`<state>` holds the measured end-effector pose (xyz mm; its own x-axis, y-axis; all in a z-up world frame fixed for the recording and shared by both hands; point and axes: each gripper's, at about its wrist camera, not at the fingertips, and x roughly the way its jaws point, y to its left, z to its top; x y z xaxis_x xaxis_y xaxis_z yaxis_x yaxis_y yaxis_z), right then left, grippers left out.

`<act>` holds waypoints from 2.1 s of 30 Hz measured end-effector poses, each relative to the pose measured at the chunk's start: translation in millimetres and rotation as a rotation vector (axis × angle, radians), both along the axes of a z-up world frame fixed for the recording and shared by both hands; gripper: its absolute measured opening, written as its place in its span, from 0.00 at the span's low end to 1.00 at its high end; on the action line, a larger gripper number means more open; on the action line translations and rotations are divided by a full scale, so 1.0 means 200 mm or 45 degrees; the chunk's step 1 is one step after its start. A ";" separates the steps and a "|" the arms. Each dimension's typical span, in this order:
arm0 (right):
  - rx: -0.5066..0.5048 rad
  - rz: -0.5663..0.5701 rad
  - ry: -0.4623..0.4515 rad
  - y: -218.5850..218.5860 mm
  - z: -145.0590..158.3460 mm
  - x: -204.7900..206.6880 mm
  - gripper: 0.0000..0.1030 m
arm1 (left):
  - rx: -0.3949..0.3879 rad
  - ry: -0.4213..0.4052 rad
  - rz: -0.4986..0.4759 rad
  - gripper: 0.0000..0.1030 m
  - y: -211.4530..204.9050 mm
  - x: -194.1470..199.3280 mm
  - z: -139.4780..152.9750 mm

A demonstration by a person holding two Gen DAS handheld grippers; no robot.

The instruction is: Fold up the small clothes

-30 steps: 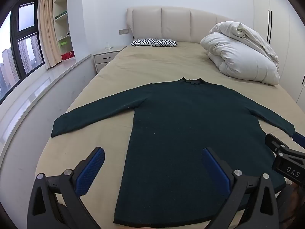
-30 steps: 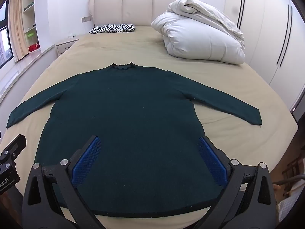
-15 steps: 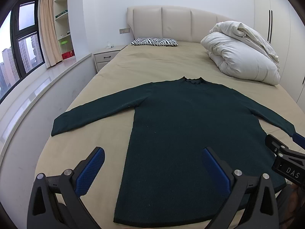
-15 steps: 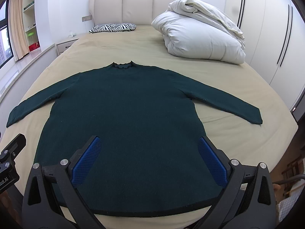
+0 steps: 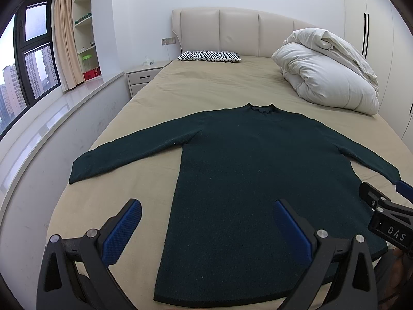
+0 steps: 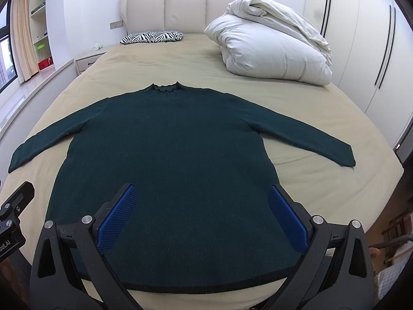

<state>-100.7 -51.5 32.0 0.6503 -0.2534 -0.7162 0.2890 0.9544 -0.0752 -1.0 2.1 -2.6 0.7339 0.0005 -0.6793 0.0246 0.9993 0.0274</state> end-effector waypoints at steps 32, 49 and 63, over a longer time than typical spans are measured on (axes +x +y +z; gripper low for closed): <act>0.002 -0.001 0.006 -0.01 0.00 -0.01 1.00 | -0.002 0.004 0.002 1.00 0.00 0.00 0.00; 0.003 -0.001 0.006 -0.01 0.00 0.00 1.00 | -0.003 0.005 0.002 1.00 0.00 0.00 0.00; 0.006 -0.001 0.010 -0.01 -0.01 0.00 1.00 | -0.014 0.025 0.005 1.00 0.06 -0.04 -0.05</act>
